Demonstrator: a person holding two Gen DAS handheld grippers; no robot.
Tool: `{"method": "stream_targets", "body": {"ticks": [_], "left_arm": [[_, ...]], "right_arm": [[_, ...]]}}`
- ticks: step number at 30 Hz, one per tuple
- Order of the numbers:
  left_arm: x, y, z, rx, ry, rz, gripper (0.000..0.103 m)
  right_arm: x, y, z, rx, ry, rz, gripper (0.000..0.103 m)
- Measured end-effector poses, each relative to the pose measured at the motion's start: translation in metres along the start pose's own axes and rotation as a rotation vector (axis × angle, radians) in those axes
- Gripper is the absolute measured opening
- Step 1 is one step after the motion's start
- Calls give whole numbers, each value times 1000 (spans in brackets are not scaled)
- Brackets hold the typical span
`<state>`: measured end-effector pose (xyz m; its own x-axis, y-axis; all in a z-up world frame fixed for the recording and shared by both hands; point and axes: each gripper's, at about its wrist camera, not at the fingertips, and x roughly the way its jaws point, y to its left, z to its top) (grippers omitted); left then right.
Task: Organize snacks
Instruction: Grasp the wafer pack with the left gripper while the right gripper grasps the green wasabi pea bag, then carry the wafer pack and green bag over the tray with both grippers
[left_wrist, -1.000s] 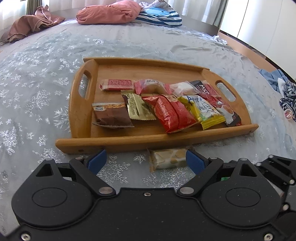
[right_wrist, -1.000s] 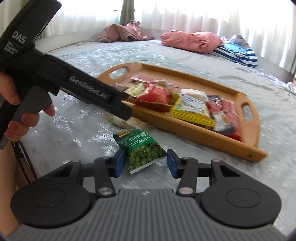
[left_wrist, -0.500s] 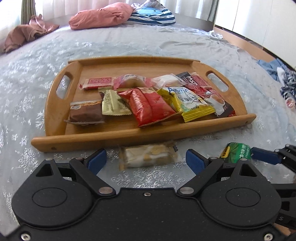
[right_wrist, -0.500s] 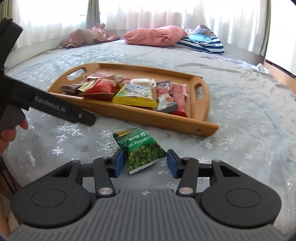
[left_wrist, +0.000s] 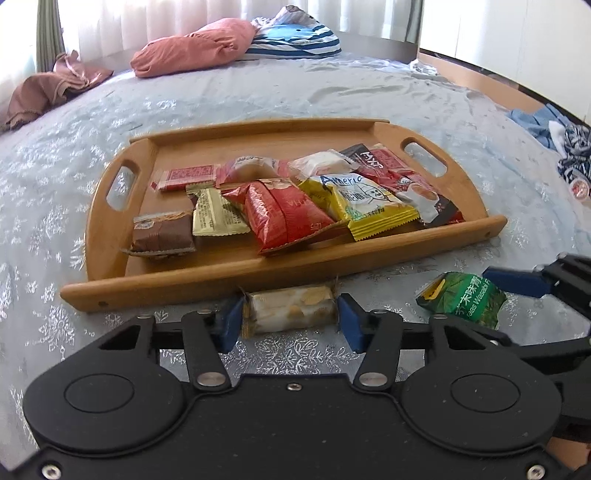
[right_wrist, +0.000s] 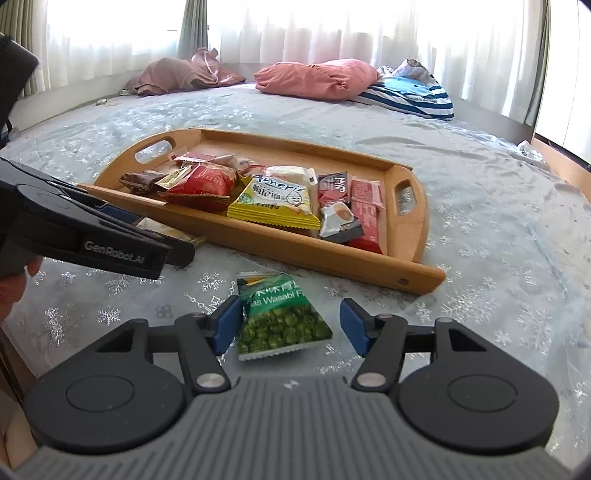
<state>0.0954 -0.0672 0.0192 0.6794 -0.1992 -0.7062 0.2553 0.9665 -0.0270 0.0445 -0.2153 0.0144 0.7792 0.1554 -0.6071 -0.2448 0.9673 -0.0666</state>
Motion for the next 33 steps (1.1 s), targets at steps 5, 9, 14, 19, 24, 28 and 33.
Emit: {"method": "stream_targets", "body": {"ticks": [5,9,14,19,24,28,33], "left_arm": [[-8,6,-1,-10,-5,-8,50],[-19,9,-2,-5,-21,-12,50],[-31,14,-1,-11,-46,-13,50],[-44,18,5,-16,-76,-20,50],[-55,22,14,-23,-106,-23,50],[-60,26,22,-27,-130,-11,50],[-58,32,36,-37,-143,8,50]], "right_arm": [[3,5,0,-5,-3,12,49],[-1,9,0,-10,-16,-12,40],[-7,5,1,17,-36,-27,39],[-14,0,7,47,-61,-35,39],[-20,-2,15,60,-86,-45,39],[-19,-5,23,90,-95,-48,39],[-15,-6,34,100,-109,-67,39]]}}
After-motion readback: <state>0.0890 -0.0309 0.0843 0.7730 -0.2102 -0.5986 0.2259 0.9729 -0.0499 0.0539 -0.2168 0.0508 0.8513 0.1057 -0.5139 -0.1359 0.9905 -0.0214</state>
